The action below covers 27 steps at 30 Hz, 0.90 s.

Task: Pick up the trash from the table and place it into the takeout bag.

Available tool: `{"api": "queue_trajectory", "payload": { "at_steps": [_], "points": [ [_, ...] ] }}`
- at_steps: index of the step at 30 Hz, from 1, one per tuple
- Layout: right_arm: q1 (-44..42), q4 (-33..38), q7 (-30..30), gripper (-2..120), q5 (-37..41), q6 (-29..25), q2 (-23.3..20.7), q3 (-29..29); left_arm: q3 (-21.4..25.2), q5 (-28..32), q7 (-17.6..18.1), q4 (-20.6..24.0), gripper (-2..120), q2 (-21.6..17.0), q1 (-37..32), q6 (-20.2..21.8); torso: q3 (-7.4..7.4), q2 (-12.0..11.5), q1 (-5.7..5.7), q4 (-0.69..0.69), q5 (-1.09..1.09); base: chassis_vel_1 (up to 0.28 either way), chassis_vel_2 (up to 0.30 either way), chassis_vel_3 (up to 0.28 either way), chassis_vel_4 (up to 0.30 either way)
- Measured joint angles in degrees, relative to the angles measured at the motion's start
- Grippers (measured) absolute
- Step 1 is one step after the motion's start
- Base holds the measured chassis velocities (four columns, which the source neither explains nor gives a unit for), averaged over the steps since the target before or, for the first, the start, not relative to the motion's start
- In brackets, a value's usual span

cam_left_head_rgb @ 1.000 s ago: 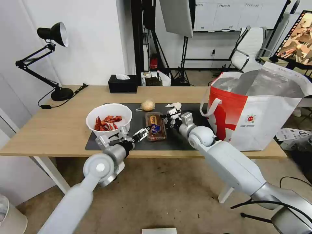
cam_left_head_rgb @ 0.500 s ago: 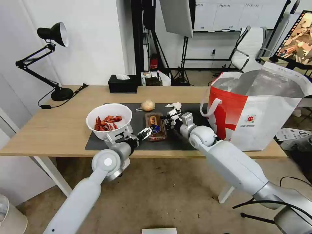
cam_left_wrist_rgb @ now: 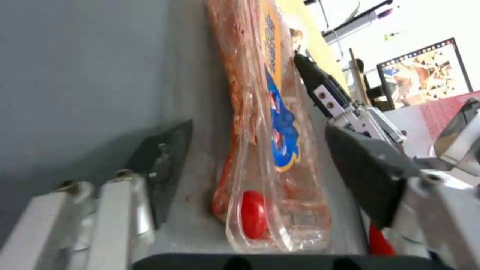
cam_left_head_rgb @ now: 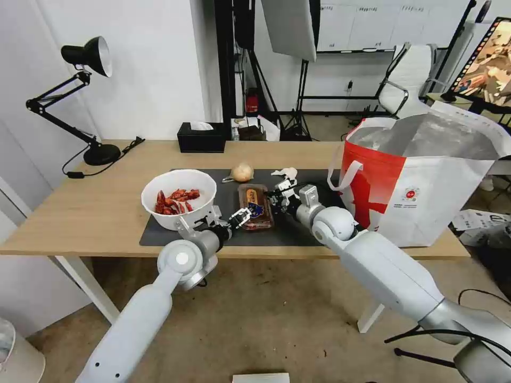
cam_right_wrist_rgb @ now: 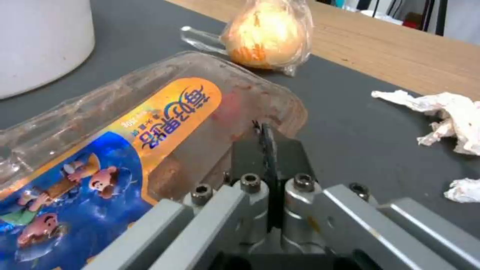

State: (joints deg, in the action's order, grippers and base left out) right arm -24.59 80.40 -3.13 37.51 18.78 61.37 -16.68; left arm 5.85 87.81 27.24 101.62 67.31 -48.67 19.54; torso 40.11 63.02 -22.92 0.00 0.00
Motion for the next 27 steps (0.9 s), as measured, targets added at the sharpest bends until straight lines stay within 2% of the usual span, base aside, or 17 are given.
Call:
{"api": "queue_trajectory", "payload": {
  "at_steps": [1,2,3,5,7,9,11,12,13,18,21,24,25,27],
  "points": [
    [-0.01,0.02,0.01,0,0.00,-0.01,0.00,0.00,0.00,0.00,0.01,-0.03,64,0.01,0.02,-0.04,0.00,0.00,0.00,0.00,0.00,0.000,0.000,0.000,0.000],
    [-0.13,0.24,0.07,0,-0.01,-0.06,-0.01,0.00,0.00,0.01,0.06,-0.16,55,0.07,0.05,-0.33,0.00,0.00,0.00,0.00,0.00,0.000,0.000,0.000,0.000],
    [-0.13,0.24,0.07,0,-0.01,-0.06,-0.01,0.00,0.00,0.01,0.06,-0.16,55,0.07,0.05,-0.33,0.00,0.00,0.00,0.00,0.00,0.000,0.000,0.000,0.000],
    [-0.28,0.48,0.12,0,-0.01,-0.07,-0.11,0.00,0.00,0.00,0.06,-0.20,44,0.11,0.05,-0.55,0.00,0.00,0.00,0.00,0.00,0.000,0.000,0.000,0.000],
    [-0.33,0.60,0.14,0,-0.01,-0.08,-0.17,0.01,0.01,0.00,0.06,-0.21,40,0.13,0.03,-0.58,0.00,0.00,0.00,0.00,0.00,0.000,0.000,0.000,0.000],
    [-0.47,0.94,0.21,0,-0.01,-0.08,-0.33,0.03,0.01,-0.02,0.05,-0.27,29,0.17,-0.08,-0.61,0.00,0.00,0.00,0.00,0.00,0.000,0.000,0.000,0.000],
    [-0.54,1.11,0.22,0,0.00,-0.09,-0.43,0.06,0.01,-0.03,0.04,-0.30,26,0.19,-0.13,-0.63,0.00,0.00,0.00,0.00,0.00,0.000,0.000,0.000,0.000],
    [-0.67,1.34,0.22,0,0.02,-0.10,-0.58,0.16,-0.01,-0.04,0.02,-0.32,19,0.22,-0.19,-0.63,0.00,0.00,0.00,0.00,0.00,0.000,0.000,0.000,0.000],
    [-0.67,1.34,0.22,0,0.02,-0.10,-0.58,0.16,-0.01,-0.04,0.02,-0.32,19,0.22,-0.19,-0.63,0.00,0.00,0.00,0.00,0.00,0.000,0.000,0.000,0.000],
    [-1.79,2.87,0.24,0,2.19,-0.76,-1.39,1.50,-0.09,-0.12,-0.08,-0.32,1,0.37,-0.23,-0.74,0.00,0.00,0.00,0.00,0.00,0.000,0.000,0.000,0.000],
    [-2.84,3.93,0.30,0,5.32,-2.55,-1.97,2.63,-0.09,-0.17,-0.10,-0.16,0,0.43,-0.26,-0.91,0.00,0.00,0.00,0.00,0.00,0.000,0.000,0.000,0.000],
    [-4.85,5.58,3.24,0,10.73,-7.85,-2.23,4.76,-0.09,-0.30,-0.16,0.73,0,0.39,-0.34,-1.66,0.00,0.00,0.00,0.00,0.00,0.000,0.000,0.000,0.000],
    [-4.85,5.58,3.24,0,10.73,-7.85,-2.23,4.76,-0.09,-0.30,-0.16,0.73,0,0.39,-0.34,-1.66,0.00,0.00,0.00,0.00,0.00,0.000,0.000,0.000,0.000],
    [-7.51,8.32,8.51,0,15.80,-14.43,-1.08,8.00,0.16,-1.03,-0.35,2.89,0,0.14,-0.33,-2.81,0.00,0.00,0.00,0.01,0.00,0.000,0.000,0.000,0.000]
  ]
}}
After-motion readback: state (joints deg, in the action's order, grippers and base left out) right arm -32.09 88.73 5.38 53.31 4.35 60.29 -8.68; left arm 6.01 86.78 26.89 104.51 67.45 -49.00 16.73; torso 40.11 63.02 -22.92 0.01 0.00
